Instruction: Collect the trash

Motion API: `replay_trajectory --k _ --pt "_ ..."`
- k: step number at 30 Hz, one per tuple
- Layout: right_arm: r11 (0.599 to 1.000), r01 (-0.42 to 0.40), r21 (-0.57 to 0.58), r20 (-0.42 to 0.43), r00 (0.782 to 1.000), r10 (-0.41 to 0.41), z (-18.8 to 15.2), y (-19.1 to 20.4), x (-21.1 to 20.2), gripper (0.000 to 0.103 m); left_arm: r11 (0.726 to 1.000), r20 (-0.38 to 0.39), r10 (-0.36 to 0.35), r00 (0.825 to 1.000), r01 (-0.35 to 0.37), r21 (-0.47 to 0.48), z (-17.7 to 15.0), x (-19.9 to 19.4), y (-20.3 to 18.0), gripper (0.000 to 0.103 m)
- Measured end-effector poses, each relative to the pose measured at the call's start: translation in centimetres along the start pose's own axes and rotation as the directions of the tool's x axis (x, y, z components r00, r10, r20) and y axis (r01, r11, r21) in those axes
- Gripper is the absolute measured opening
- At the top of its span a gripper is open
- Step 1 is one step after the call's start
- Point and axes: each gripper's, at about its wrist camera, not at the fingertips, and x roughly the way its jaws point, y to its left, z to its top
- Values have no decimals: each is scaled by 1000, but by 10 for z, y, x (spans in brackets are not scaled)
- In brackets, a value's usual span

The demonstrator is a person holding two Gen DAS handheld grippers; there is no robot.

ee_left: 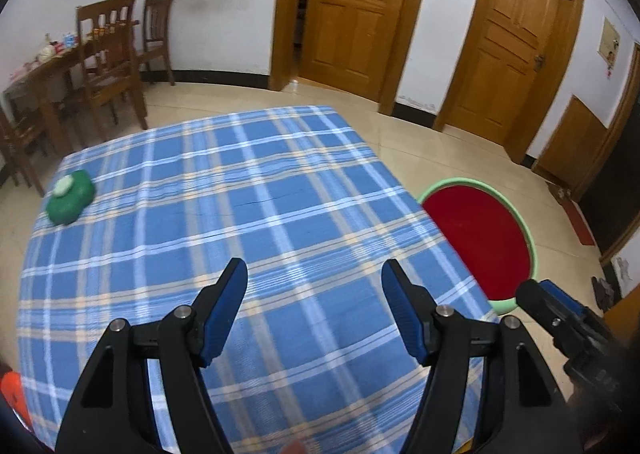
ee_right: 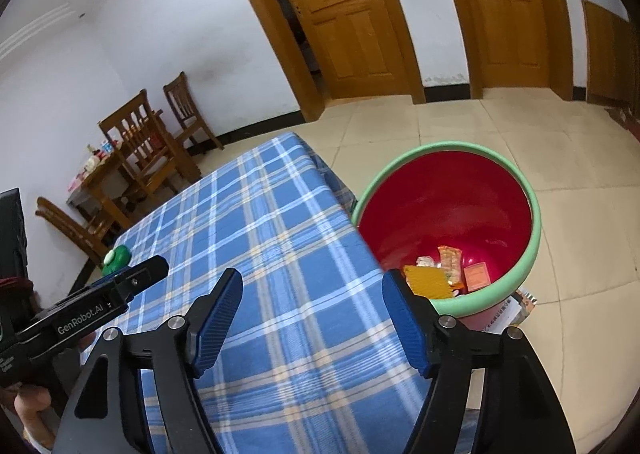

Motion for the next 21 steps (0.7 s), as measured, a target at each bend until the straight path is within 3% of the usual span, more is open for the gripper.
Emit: replay_trajectory --k 11,21 --pt "996 58 -66 60 997 -54 -20 24 -12 75 998 25 52 998 -51 -31 -20 -21 17 70" --pt "995 72 -74 59 996 -68 -30 28 -13 75 996 48 75 996 -73 -41 -29 -28 22 70"
